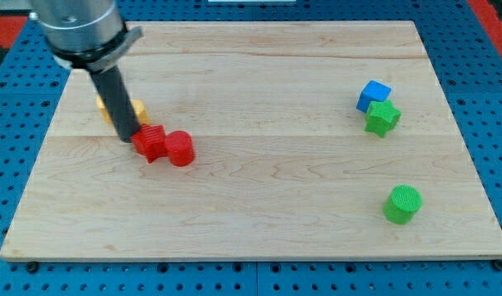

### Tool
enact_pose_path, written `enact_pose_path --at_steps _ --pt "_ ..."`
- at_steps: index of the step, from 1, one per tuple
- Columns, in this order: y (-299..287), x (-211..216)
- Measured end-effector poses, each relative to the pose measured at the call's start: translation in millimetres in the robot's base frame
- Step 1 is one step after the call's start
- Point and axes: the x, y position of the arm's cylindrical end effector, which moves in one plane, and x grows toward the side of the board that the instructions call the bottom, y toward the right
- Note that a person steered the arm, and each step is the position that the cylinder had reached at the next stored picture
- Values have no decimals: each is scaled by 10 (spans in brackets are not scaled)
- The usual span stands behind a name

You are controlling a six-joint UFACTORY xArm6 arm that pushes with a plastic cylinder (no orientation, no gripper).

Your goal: Move the red blocks to the left of the green circle

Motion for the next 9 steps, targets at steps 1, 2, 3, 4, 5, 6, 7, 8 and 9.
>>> enact_pose_path --at_steps 1,2,3,4,5,6,7,8,9 --pt "428 -3" --pt "831 -3" --pt "1242 -4" --pt "1034 -73" --pt "657 -204" --pt "431 -140" --pt "627 124" --pt "828 272" --pt "941 379"
